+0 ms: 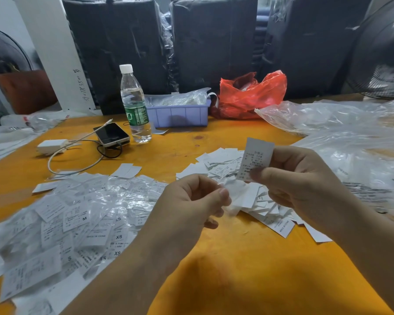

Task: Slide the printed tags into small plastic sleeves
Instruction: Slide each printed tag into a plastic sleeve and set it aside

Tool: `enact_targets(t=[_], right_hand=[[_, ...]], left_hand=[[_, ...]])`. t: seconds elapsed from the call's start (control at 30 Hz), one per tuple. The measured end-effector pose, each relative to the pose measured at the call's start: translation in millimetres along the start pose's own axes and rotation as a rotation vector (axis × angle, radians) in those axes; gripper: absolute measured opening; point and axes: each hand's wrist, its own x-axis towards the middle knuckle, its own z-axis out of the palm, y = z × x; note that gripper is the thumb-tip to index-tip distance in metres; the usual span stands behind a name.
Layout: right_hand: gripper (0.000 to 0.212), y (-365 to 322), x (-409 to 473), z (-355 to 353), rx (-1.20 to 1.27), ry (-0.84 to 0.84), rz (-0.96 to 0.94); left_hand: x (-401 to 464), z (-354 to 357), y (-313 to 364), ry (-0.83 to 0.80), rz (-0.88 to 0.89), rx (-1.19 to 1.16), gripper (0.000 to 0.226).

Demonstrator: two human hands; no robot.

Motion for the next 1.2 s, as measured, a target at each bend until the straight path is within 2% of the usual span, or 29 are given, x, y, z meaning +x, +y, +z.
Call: enact_targets(t=[0.1, 0.23, 0.47, 0.67, 0.87, 1.2], right_hand=[[0.018, 0.3, -0.8, -2.1, -0.038, -0.031, -0.043], [0.020, 2.3, -2.3, -2.7, -0.069, -0.107, -0.063], [0.017, -0.3, -0.8, -3.5, -0.050, -0.080, 0.002], [0.021, 0.4, -1.3, 0.0, -0.103, -0.103, -0.011], [0.021, -0.5, -0.3, -2.9, -0.096, -0.039, -0.005], [0.017, 1.3, -2.6, 4.3, -0.022, -0.103, 0.038]], left_hand=[[-0.1, 0.1, -1.8, -0.010, 0.017, 0.018, 0.004], [-0.4, -0.2, -4.9, -0.012, 0.056, 0.098, 0.008], [-1.9, 1.5, -6.7, 0.023, 0.162, 0.229, 0.007], [-3.3, 3.4, -4.7, 0.014, 0.180, 0.228, 0.007], [-3.3, 3.4, -4.1, 0.016, 0.171, 0.225, 0.008], [-2.6, 2.8, -6.2, -0.008, 0.172, 0.229, 0.008]])
